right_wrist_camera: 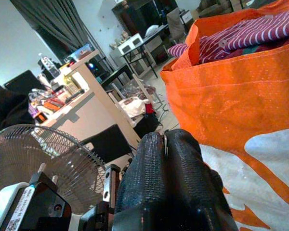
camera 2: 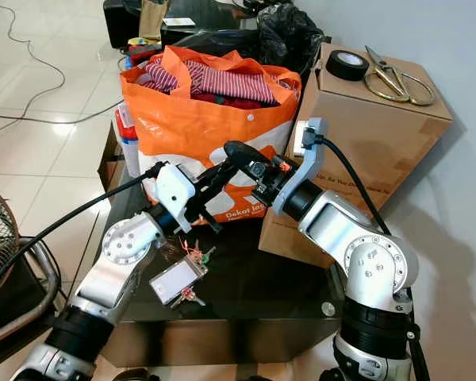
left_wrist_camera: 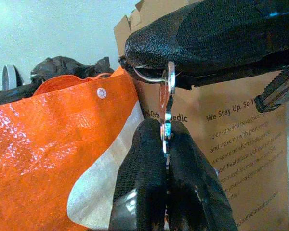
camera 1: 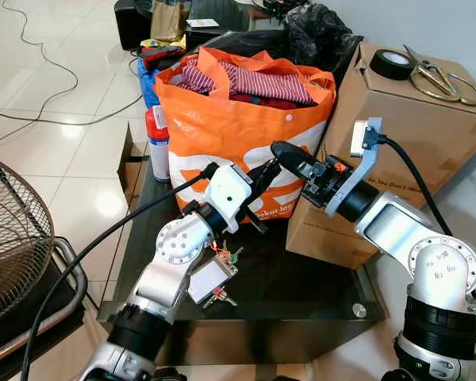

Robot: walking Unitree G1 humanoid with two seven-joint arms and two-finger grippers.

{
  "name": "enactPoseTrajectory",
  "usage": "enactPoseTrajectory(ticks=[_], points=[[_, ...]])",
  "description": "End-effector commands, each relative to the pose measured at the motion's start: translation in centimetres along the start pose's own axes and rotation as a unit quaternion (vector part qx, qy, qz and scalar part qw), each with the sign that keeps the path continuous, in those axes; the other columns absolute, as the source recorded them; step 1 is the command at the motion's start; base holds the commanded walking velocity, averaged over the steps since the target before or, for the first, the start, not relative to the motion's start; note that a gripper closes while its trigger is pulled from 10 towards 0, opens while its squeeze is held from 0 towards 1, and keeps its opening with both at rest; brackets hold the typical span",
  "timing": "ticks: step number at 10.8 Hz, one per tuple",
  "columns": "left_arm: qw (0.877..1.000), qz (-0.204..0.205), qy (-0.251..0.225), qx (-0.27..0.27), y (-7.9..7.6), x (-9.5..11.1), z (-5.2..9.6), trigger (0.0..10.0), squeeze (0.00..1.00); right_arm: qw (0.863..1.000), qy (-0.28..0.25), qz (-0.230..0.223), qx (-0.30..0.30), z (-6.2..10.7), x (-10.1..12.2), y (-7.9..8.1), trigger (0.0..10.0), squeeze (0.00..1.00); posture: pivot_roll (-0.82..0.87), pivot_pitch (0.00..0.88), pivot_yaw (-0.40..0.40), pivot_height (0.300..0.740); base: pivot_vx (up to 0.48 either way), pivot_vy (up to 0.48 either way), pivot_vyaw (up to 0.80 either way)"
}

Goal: Hang keys on a hook

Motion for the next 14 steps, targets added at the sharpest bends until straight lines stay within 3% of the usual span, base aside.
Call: enactPoseTrajectory(ticks=[1,7,14], points=[[1.000,-0.011,-0.013,-0.012,-0.6,0.8,-0.1,0.0,0.00,1.000,-0.006,0.000,-0.030,0.4,0.4,-1.2,0.0,0.00,-0.01,0.000,-0.123,0.740,0.000,0.000,0.00],[0.999,-0.004,-0.013,-0.034,-1.1,0.9,0.0,0.0,0.00,0.994,-0.035,-0.013,-0.105,0.2,1.2,-4.0,0.0,0.00,-0.01,0.000,-0.122,0.740,0.000,0.000,0.00],[0.999,-0.003,-0.022,-0.044,-1.3,1.4,-0.3,1.3,0.00,0.985,-0.018,-0.008,-0.171,-0.1,0.0,-6.3,0.0,0.00,0.00,0.000,-0.122,0.740,0.000,0.000,0.00]])
Point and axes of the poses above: a point about 5 cm out from each wrist's last joint towards the gripper, its own z axis pointing back from the gripper into the wrist, its own x axis along the axis of the wrist's last joint, y = z × x, the point moved 6 cm from there along -z, pointing out of the wrist towards the gripper, and after that the axes turned 8 degrees about -z, right-handed, at the moved point
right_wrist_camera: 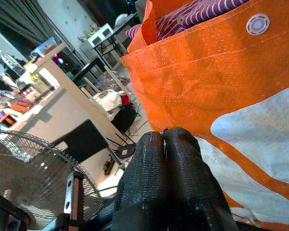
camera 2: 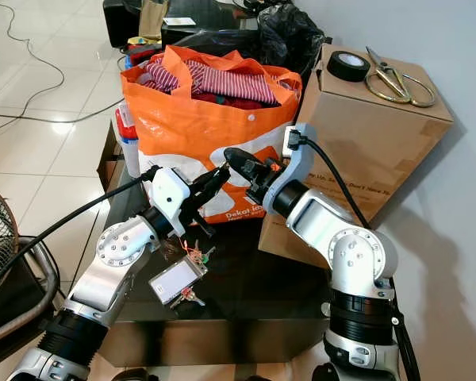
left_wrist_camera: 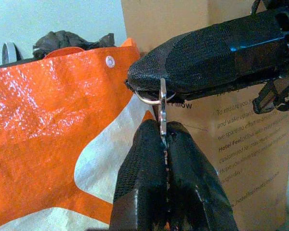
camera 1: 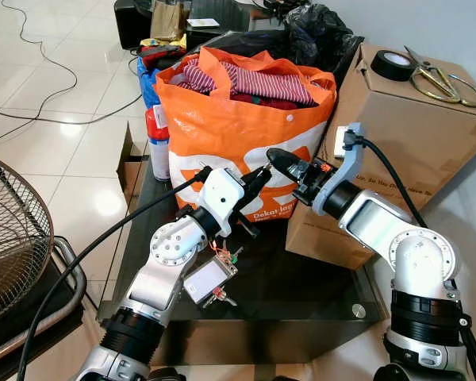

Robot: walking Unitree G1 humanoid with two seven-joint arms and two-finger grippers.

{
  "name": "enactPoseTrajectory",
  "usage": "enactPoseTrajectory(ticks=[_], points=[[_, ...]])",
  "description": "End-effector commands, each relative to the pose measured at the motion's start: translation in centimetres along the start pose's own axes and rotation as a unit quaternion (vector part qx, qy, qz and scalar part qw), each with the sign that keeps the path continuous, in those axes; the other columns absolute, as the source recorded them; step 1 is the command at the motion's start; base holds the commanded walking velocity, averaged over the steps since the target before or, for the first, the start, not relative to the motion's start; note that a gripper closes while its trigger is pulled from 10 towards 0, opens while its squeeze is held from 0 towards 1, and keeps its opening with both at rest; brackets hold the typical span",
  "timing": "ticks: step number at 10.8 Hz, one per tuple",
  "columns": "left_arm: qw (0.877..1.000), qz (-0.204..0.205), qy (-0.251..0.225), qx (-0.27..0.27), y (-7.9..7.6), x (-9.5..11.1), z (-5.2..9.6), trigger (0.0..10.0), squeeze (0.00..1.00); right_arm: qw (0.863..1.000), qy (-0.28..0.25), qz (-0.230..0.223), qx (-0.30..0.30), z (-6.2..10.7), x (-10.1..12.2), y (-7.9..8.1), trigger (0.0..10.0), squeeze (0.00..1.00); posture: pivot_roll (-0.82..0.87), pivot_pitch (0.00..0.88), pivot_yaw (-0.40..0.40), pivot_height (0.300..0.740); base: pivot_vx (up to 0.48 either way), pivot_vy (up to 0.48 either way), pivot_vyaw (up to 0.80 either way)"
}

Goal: Hang keys on a hook

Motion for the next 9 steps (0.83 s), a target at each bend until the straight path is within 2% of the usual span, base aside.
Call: enactPoseTrajectory(ticks=[1,2,3,4,7,9], points=[[0.998,-0.018,-0.055,-0.038,-1.3,2.8,-0.9,4.0,0.00,0.994,-0.020,0.020,-0.103,0.9,0.9,-3.9,8.9,0.00,0.00,0.000,-0.118,0.740,0.000,0.000,0.00],[0.998,-0.017,-0.043,-0.034,-1.1,2.4,-0.9,3.8,0.00,0.995,-0.019,0.022,-0.092,1.0,0.9,-3.6,10.0,0.06,-0.01,0.000,-0.116,0.740,0.000,0.000,0.00],[0.999,-0.015,-0.033,-0.031,-0.8,2.0,-1.0,2.4,0.00,0.995,-0.020,0.024,-0.096,1.2,0.9,-3.8,10.0,1.00,-0.01,0.000,-0.115,0.740,0.000,0.000,0.00],[0.999,-0.014,-0.016,-0.028,-0.5,1.4,-1.0,0.4,0.00,0.994,-0.028,0.026,-0.098,1.6,1.3,-4.1,10.0,1.00,-0.01,0.000,-0.112,0.740,0.000,0.000,0.00],[0.999,-0.006,0.008,-0.032,-0.5,0.5,-0.8,0.0,0.00,0.994,-0.060,0.032,-0.086,4.1,2.7,-4.3,10.0,1.00,-0.01,0.000,-0.106,0.740,0.000,0.000,0.00],[0.999,0.000,0.028,-0.045,-1.0,-0.3,-0.6,0.0,0.00,0.989,-0.106,0.047,-0.089,6.0,4.5,-4.6,10.0,1.00,-0.02,0.000,-0.099,0.740,0.000,0.000,0.00]])
Point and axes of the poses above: a point about 5 cm out from each wrist's last joint towards the gripper, its own z axis pointing back from the gripper into the wrist, its own x axis along the axis of the wrist's last joint, y = z × x, the point moved 6 cm from there along -z, pointing out of the wrist towards the gripper, and after that the axes turned 8 degrees about -z, right-handed, at the moved point
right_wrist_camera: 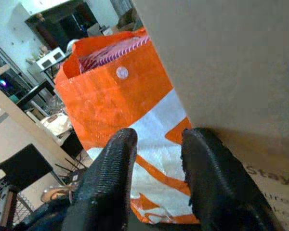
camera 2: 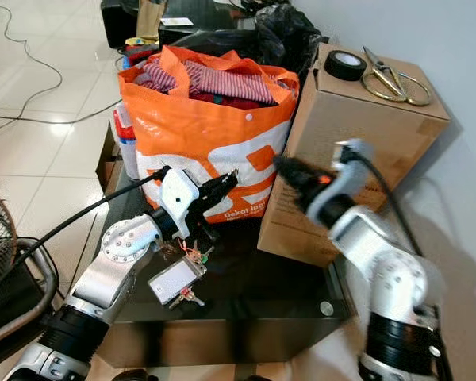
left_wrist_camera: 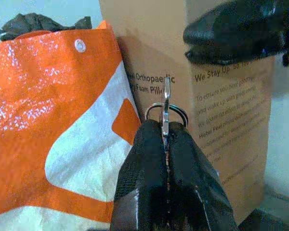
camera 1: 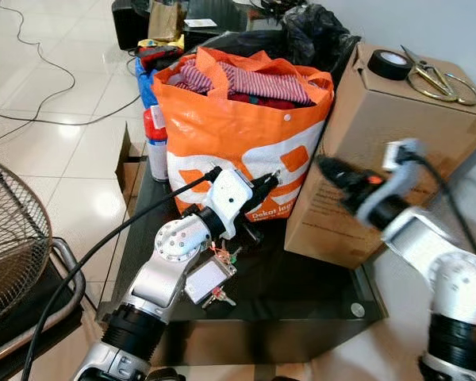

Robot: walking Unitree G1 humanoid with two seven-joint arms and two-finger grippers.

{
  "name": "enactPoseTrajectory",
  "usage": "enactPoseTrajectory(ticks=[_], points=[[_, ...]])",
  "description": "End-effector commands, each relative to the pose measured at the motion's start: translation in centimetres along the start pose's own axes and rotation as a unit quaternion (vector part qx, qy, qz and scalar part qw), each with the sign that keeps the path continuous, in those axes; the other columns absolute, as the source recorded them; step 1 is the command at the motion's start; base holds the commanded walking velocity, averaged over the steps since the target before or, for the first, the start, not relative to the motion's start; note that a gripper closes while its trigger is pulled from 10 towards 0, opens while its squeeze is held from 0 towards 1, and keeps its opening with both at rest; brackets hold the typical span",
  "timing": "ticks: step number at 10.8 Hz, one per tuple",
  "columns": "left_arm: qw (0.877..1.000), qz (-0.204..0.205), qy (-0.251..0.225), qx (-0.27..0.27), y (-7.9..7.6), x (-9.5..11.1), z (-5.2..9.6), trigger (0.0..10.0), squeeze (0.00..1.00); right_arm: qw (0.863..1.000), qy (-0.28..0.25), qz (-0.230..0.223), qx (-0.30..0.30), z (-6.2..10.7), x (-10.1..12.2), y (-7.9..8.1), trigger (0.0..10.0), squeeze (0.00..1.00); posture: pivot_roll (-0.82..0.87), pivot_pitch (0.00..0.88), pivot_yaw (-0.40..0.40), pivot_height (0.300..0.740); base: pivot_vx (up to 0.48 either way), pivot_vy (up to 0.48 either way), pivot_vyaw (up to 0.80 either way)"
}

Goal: Hang keys on a hook

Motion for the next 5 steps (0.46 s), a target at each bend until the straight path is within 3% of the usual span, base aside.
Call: enactPoseTrajectory(ticks=[1,3,4,5], points=[[1.000,-0.005,0.005,-0.010,-0.4,0.1,-0.1,0.0,0.00,0.999,-0.035,0.014,-0.007,0.9,1.6,-0.3,10.0,1.00,-0.02,0.000,-0.100,0.740,0.000,0.000,0.00],[0.998,0.013,0.051,0.042,1.8,-1.7,0.2,0.0,0.00,0.995,-0.037,0.078,-0.053,1.8,0.8,-1.2,10.0,1.00,-0.03,0.000,-0.098,0.740,0.000,0.000,0.00],[0.993,0.041,0.055,0.096,4.8,-1.7,0.7,0.0,0.00,0.986,-0.007,0.127,-0.106,2.2,-1.5,-2.3,10.0,1.00,-0.03,0.000,-0.093,0.740,0.000,0.000,0.00],[0.990,0.073,0.069,0.095,5.7,-2.3,1.3,0.0,0.00,0.981,0.016,0.153,-0.119,2.3,-3.7,-2.4,10.0,1.00,-0.02,0.000,-0.085,0.740,0.000,0.000,0.00]])
Point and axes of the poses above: a point about 5 cm out from each wrist's last joint towards the gripper, its own z axis pointing back from the gripper into the wrist, its own x axis along the axis of the wrist's last joint, y = z × x, the point moved 6 cm from there along -z, pointing out of the wrist towards the gripper, and after that the axes turned 8 degrees about -z, right-handed, at the moved point
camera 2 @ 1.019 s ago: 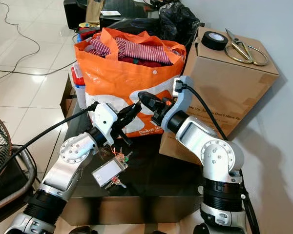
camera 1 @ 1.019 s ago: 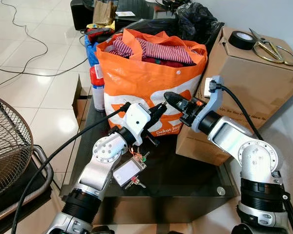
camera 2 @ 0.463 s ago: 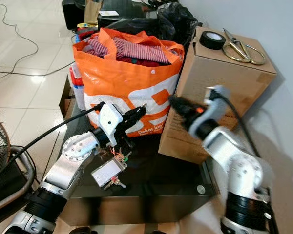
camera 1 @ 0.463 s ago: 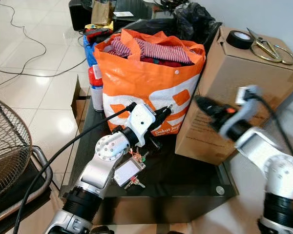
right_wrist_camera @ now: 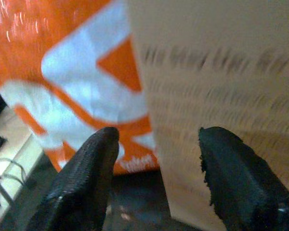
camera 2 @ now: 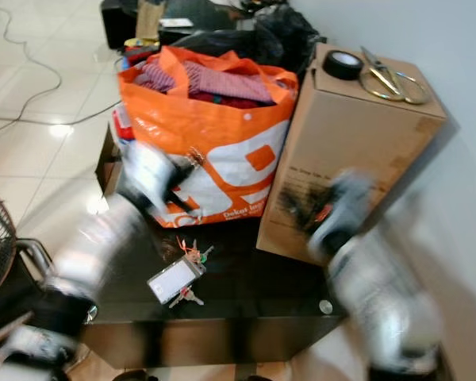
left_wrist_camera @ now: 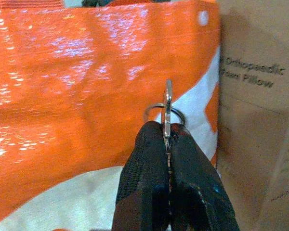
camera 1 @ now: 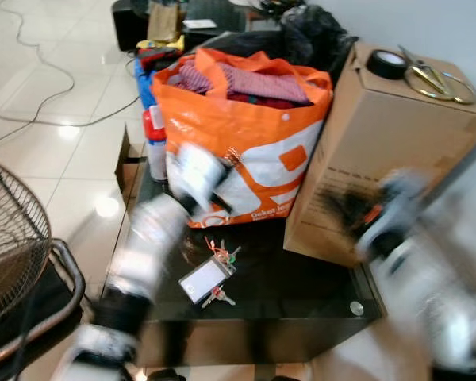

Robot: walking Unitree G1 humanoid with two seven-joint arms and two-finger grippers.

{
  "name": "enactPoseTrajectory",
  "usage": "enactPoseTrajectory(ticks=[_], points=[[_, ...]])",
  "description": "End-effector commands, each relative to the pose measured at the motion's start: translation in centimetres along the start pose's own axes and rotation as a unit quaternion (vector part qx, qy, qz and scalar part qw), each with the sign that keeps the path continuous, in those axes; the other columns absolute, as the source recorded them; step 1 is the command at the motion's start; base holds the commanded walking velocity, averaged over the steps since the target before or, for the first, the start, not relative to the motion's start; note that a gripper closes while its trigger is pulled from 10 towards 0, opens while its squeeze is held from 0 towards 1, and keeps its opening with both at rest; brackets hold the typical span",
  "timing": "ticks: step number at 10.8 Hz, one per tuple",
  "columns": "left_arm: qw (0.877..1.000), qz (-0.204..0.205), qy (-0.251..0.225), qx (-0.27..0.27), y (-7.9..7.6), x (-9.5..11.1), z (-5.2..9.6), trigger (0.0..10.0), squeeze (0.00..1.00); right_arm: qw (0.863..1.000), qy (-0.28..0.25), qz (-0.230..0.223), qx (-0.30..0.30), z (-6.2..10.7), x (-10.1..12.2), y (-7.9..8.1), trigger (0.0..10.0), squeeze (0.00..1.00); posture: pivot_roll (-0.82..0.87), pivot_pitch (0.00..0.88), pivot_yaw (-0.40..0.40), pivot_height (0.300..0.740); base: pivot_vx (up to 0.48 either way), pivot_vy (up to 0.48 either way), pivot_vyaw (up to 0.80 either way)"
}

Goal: Hang keys on a hook

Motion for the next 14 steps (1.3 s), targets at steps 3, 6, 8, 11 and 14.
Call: enactPoseTrajectory(ticks=[3,6,8,11,14], points=[[0.996,-0.001,0.091,-0.024,-1.4,-4.4,2.3,0.0,0.00,0.997,-0.014,0.066,-0.035,0.1,-0.9,0.0,10.0,1.00,-0.03,0.000,-0.063,0.740,0.000,0.000,0.00],[0.977,0.005,0.212,-0.029,-2.2,-9.1,6.1,0.0,0.00,0.994,0.003,0.087,-0.065,0.5,-3.0,-0.6,10.0,1.00,-0.02,0.000,-0.062,0.740,0.000,0.000,0.00],[0.980,0.002,0.195,-0.039,-2.9,-8.2,6.1,0.0,0.00,0.995,0.021,0.095,-0.028,0.3,-3.7,0.3,10.0,1.00,0.00,0.000,-0.083,0.740,0.000,0.000,0.00],[0.985,-0.008,0.169,-0.014,-2.9,-7.0,6.1,10.0,0.00,0.994,0.016,0.102,-0.040,0.3,-3.8,-0.3,10.0,1.00,0.00,0.000,-0.087,0.740,0.000,0.000,0.00],[0.983,0.008,0.175,0.046,-1.4,-7.1,6.5,10.0,0.00,0.992,0.024,0.090,-0.083,0.3,-4.4,-1.8,10.0,1.00,0.00,0.000,-0.086,0.740,0.000,0.000,0.00]])
Point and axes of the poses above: a point about 5 cm out from each wrist's last joint towards the gripper, its own z axis pointing back from the gripper into the wrist, its own x axis along the axis of the wrist's last joint, y = z × x, the point moved 6 cm from there along -z, pointing out of the wrist towards the gripper, and after that the axes turned 8 degrees about -z, right-handed, at the moved point
